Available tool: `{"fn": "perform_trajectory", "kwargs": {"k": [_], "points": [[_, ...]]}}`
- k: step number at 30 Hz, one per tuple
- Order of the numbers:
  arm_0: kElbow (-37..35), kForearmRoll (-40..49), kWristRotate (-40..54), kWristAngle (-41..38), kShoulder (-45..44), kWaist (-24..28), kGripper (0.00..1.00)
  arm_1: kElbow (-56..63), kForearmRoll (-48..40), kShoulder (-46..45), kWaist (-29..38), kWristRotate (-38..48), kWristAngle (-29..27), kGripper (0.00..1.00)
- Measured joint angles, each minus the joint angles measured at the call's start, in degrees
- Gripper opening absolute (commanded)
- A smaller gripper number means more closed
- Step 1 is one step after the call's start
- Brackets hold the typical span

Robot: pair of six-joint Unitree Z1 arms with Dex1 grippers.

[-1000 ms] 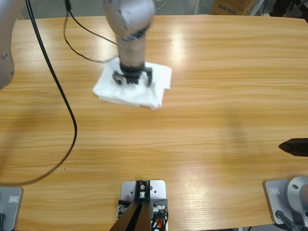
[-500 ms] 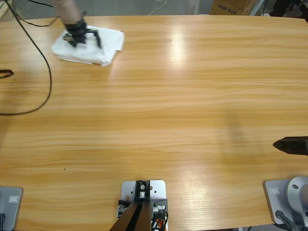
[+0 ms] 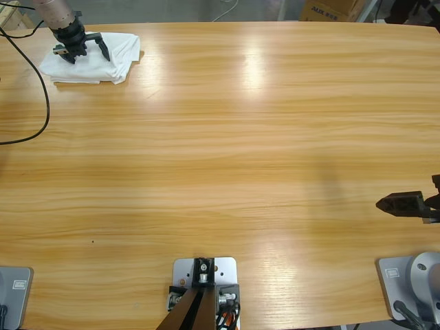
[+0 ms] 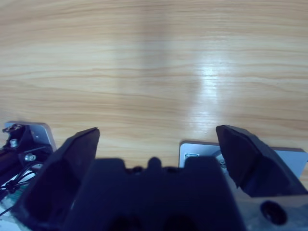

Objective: Fold clothes

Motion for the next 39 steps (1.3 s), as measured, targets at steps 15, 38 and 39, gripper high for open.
{"fn": "perform_trajectory", "kwargs": {"k": [15, 38, 39], "points": [[1.8, 2.6, 9.6, -12.5, -13.4, 1.2, 0.996, -11.7, 8.0, 1.2, 0.0, -6.9, -8.5, 1.0], [95.1, -25.2, 16.2, -18.5, -85.9, -7.4, 1.0, -11.9, 5.3, 1.6, -0.6, -27.0, -9.0, 0.991], [98.0, -27.2, 14.9, -17.6, -88.8, -8.0, 1.0, -11.8, 4.9, 1.6, -1.2, -27.9, -8.8, 0.991]]}}
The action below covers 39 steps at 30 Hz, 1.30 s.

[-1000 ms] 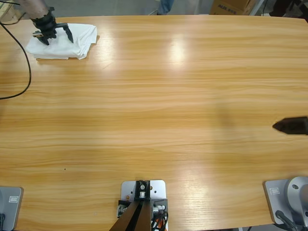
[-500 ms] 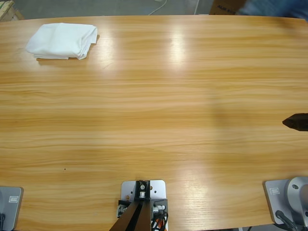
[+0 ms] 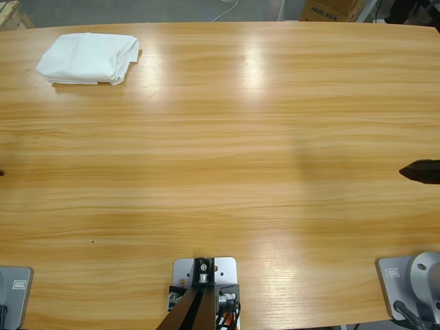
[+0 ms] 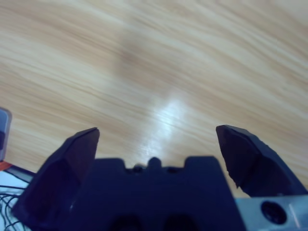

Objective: Fold clothes

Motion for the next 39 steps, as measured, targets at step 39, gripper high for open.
{"fn": "perform_trajectory", "kwargs": {"k": [39], "points": [[6.4, -6.6, -6.9, 6.8, -2.7, -10.6, 1.0, 6.3, -9.4, 2.1, -1.3, -4.5, 0.3, 1.0]]}}
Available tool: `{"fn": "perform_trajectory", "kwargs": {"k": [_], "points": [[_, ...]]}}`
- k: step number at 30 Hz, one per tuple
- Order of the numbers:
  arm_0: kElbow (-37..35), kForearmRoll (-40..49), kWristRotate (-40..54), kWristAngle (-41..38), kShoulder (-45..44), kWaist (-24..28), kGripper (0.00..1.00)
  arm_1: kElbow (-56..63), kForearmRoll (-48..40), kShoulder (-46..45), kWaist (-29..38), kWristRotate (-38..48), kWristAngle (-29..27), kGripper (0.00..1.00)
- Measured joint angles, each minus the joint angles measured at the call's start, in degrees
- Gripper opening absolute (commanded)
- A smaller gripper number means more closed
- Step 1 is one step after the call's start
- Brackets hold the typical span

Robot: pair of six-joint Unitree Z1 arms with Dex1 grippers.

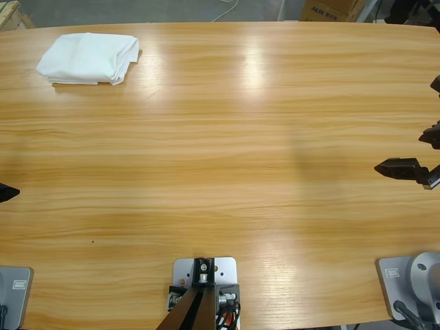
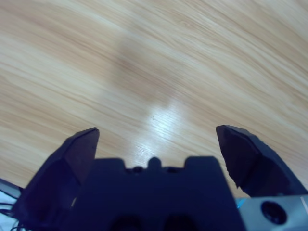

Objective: Fold clothes

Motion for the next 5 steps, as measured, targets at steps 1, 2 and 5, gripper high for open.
{"fn": "perform_trajectory", "kwargs": {"k": [1, 2, 5], "points": [[0.0, 0.0, 0.0, 0.0, 0.0, 0.0, 1.0, 0.0, 0.0, 0.0, 0.0, 0.0, 0.0, 1.0], [0.0, 0.0, 0.0, 0.0, 0.0, -0.1, 1.0, 0.0, 0.0, 0.0, 0.0, 0.0, 0.0, 1.0], [0.0, 0.0, -0.2, 0.4, 0.0, -0.1, 1.0, 0.0, 0.0, 0.0, 0.0, 0.0, 0.0, 1.0]]}}
